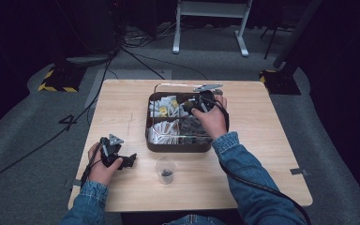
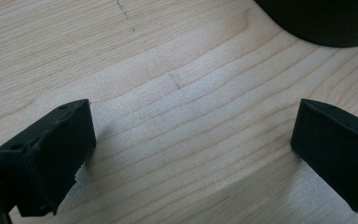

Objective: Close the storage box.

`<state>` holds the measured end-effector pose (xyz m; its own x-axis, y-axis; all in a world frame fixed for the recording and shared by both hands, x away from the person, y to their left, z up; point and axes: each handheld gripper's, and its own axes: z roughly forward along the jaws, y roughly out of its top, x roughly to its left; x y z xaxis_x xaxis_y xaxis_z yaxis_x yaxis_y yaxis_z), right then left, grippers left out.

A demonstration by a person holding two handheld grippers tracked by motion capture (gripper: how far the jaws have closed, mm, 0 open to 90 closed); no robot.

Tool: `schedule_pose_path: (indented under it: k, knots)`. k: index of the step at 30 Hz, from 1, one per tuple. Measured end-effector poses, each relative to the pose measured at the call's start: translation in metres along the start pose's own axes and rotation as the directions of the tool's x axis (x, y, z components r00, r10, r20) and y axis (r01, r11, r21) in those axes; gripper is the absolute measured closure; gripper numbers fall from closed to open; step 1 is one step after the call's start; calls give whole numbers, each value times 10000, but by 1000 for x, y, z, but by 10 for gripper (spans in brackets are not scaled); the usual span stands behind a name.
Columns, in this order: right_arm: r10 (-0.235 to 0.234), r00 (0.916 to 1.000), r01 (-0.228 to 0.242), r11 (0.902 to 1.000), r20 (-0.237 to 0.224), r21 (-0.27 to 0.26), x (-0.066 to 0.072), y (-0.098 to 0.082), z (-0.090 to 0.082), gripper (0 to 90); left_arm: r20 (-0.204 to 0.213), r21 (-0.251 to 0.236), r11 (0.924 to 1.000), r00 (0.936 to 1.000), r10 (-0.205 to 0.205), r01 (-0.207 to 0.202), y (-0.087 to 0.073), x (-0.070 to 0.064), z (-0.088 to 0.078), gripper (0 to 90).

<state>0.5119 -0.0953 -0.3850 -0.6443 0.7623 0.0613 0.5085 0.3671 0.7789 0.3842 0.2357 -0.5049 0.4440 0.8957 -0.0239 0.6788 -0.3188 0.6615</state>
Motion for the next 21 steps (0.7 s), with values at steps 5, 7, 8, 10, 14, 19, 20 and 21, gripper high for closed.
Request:
schedule_pose_path:
  k: [5, 7, 8, 10, 14, 19, 20, 21]
  knots:
    - [12, 10000, -13, 9999, 22, 164, 5, -5, 12, 584, 10, 3, 10000, 10000, -8, 8, 0, 0, 0, 3]
    - [8, 10000, -9, 9997, 48, 224, 6, -7, 17, 584, 0, -2, 10000, 10000, 3, -3, 0, 0, 0, 2]
    - [5, 10000, -7, 9997, 70, 251, 7, -8, 19, 584, 0, 0, 10000, 10000, 1, -1, 0, 0, 0, 3]
    - [-26, 9999, 23, 9996, 104, 294, 8, -10, 23, 584, -1, 0, 10000, 10000, 1, -1, 0, 0, 0, 3]
    - [-84, 9999, 79, 9992, 134, 380, 10, -13, 29, 584, 0, -1, 10000, 10000, 1, -1, 0, 0, 0, 3]
    - [-129, 9997, 119, 9989, 199, 461, 12, -16, 36, 584, 0, 0, 10000, 10000, 9, -9, 0, 0, 0, 3]
    - [-138, 9997, 128, 9988, 205, 476, 12, -17, 37, 584, -1, 0, 10000, 10000, 2, -2, 0, 0, 0, 3]
    - [-143, 9997, 132, 9987, 220, 484, 12, -17, 38, 584, -1, 0, 10000, 10000, 4, -4, 0, 0, 0, 3]
